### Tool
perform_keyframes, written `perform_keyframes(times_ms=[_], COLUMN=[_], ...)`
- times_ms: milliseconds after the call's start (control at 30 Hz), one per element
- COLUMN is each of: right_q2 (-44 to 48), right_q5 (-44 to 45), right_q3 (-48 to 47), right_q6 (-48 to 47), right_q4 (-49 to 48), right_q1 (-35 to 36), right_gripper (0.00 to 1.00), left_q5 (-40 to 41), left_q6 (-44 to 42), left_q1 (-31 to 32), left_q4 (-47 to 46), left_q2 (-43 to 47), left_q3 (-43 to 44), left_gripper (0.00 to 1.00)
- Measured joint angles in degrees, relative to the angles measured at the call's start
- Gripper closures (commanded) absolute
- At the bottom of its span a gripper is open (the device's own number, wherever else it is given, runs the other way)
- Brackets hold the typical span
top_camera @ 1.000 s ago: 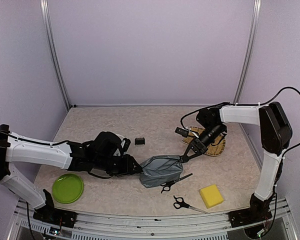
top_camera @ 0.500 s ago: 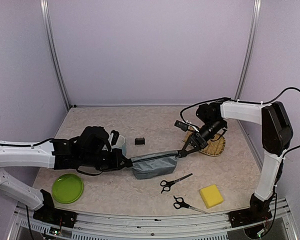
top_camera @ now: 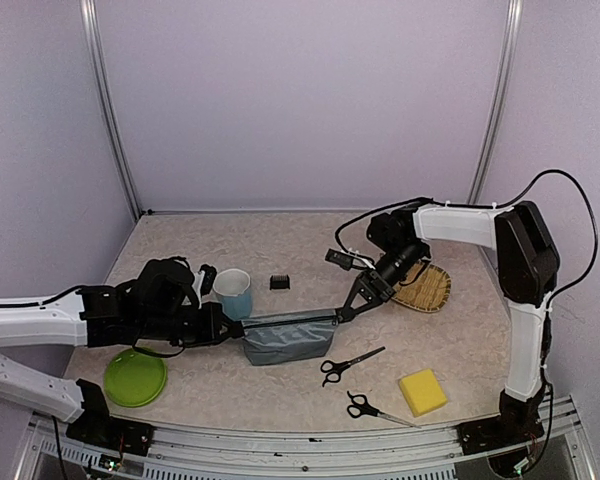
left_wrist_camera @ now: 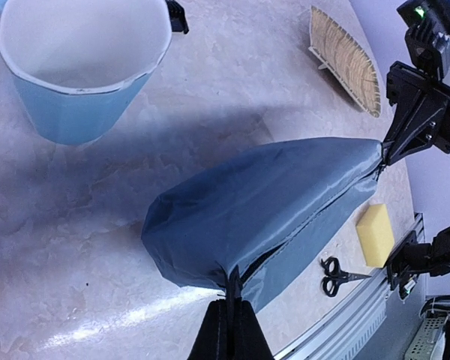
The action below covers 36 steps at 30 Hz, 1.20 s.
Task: Sort the hair-cutting tools
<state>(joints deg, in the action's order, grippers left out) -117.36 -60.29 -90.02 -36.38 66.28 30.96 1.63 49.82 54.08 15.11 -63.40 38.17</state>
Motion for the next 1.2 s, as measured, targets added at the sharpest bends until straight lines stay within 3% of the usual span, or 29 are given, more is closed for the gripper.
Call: perform_keyframes(times_ms=[133,267,433,700,767,833,900,933,1033,1200], right_q2=[-1.2,-1.55,-1.44,6.69,10.47,14.29,17.66,19.65,25.35,33.18], right_q5=[1.27,3.41,8.15,14.16,15.74,17.44,19.02,20.22,25.16,34.45], right_q3=[0.0,0.04,0.04,3.1,5.66,9.03,12.52,14.78,22.25,35.65], right_q6=[1.53,3.63,4.98,5.84,6.05,6.16,6.25,6.19,5.79,4.57], right_q4=[-1.11,-2.56,-3.82,-4.81,-5.6,-6.8,-7.74,-8.31,-10.99,-14.97], right_q1=[1.18,1.29,1.29,1.01,0.9,0.85,1.25,1.6,4.87,17.22], right_gripper=[0.98,0.76,0.58,0.57,0.57,0.56,0.55,0.55,0.54,0.52], left_q5=[-0.55,-2.27,-1.86,5.2,8.11,12.87,15.85,16.98,23.02,32.04], left_q6=[-1.36,-3.41,-7.96,-14.62,-16.74,-19.89,-24.41,-26.18,-30.14,-33.64], left_q1=[-1.09,-1.55,-1.55,1.18,3.54,7.58,10.64,11.39,11.56,10.84], left_q4=[1.22,1.25,4.2,5.33,5.38,5.51,4.63,3.72,-2.38,-12.55], left_q2=[-1.62,-3.91,-4.52,0.52,0.79,0.52,0.02,-0.24,-1.11,-4.22], left_q3=[0.0,0.0,2.36,10.05,12.15,14.8,16.79,17.31,17.2,17.11], left_gripper=[0.81,0.68,0.64,0.58,0.51,0.36,0.09,0.02,0.01,0.01])
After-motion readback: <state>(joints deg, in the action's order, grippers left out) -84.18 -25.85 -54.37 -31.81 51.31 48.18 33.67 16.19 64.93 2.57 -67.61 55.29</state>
